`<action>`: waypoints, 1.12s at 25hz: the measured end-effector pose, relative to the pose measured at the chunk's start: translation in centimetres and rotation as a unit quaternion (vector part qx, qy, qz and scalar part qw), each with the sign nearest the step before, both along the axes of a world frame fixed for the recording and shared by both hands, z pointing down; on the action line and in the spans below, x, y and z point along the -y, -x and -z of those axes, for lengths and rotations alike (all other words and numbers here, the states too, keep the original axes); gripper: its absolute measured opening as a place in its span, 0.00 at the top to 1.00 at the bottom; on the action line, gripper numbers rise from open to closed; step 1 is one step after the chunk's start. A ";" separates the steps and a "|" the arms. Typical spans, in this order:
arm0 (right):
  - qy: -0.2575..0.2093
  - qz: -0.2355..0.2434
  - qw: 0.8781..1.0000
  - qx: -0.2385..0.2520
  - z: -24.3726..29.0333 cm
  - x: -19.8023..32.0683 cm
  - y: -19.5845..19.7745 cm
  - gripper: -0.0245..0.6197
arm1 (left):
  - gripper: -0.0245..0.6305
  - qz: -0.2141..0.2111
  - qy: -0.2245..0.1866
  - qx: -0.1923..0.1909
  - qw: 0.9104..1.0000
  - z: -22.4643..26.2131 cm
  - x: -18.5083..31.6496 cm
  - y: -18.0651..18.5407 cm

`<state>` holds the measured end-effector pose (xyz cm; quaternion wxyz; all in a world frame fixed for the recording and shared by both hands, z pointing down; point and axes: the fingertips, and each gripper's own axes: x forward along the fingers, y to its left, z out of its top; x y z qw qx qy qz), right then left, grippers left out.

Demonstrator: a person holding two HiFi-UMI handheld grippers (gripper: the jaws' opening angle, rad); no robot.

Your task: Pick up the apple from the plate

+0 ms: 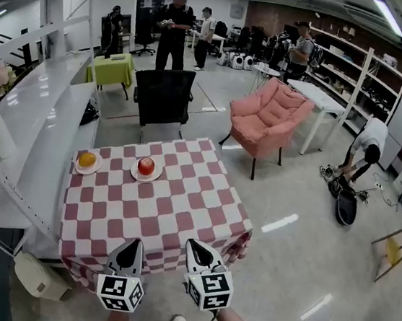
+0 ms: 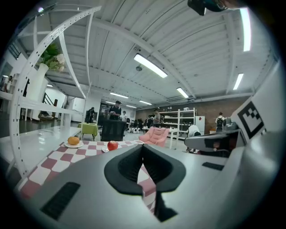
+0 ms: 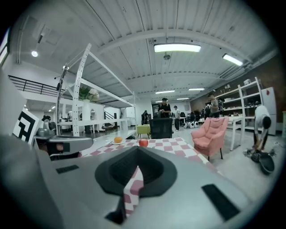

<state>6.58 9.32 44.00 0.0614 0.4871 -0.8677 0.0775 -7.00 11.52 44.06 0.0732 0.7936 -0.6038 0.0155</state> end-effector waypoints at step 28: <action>-0.004 0.027 1.000 0.005 0.1 3.2 -0.4 0.95 | 0.94 0.029 -0.002 0.012 1.000 0.2 3.2 0.2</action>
